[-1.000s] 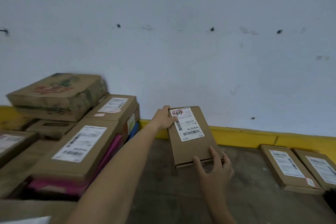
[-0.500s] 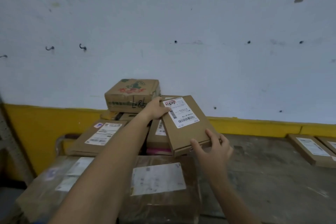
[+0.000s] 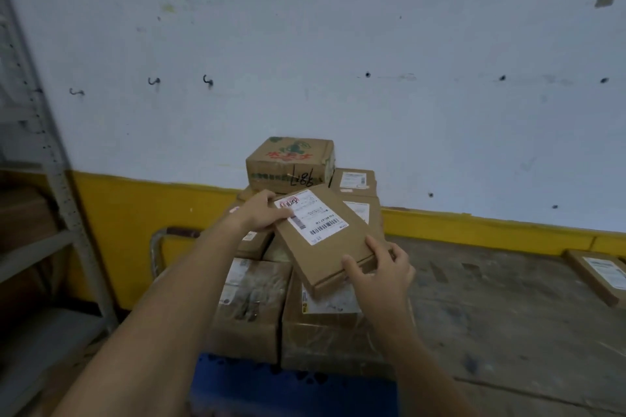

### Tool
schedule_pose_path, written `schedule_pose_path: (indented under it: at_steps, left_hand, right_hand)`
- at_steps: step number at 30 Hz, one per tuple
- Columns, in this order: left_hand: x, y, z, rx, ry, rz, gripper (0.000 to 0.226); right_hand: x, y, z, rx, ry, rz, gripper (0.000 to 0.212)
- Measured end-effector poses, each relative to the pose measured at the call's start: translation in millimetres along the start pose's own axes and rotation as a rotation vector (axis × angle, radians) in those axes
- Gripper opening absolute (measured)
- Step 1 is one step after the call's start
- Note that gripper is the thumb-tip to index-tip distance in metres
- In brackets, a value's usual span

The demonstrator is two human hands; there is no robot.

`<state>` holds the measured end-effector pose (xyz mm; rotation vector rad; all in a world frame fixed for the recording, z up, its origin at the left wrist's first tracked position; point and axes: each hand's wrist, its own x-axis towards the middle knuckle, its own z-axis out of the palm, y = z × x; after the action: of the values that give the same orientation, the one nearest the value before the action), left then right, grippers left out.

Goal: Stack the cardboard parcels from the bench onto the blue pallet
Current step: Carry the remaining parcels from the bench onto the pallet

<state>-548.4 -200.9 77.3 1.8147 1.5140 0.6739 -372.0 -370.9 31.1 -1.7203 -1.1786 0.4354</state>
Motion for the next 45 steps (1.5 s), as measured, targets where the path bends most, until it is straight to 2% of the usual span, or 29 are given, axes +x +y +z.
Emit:
schedule_pose_path:
  at_steps: [4, 7, 12, 15, 20, 26, 40, 45]
  left_hand:
    - [-30, -23, 8, 0.154, -0.126, -0.034, 0.087]
    - [-48, -30, 21, 0.233, -0.225, -0.060, 0.088]
    - [-66, -32, 29, 0.227, -0.269, 0.000, 0.080]
    - [-72, -33, 30, 0.215, -0.302, 0.042, 0.089]
    - [-79, -31, 40, 0.247, -0.287, 0.132, 0.093]
    - [-85, -26, 57, 0.328, -0.221, 0.238, 0.063]
    - [-78, -31, 66, 0.345, -0.164, 0.215, 0.057]
    - [-69, -17, 57, 0.406, -0.044, 0.203, 0.058]
  right_hand:
    - [-1, 14, -13, 0.037, 0.015, 0.025, 0.054]
    - [7, 23, -26, 0.032, -0.035, 0.050, 0.051]
    - [28, 23, -42, 0.036, -0.178, 0.104, 0.050]
    - [32, 24, -43, -0.032, -0.266, 0.173, 0.046]
    - [29, 30, -40, -0.152, -0.222, 0.153, 0.036]
    - [26, 29, -33, -0.323, -0.137, 0.059, 0.038]
    - [32, 40, -36, -0.452, -0.121, 0.022, 0.047]
    - [28, 45, -58, -0.458, -0.058, -0.010, 0.049]
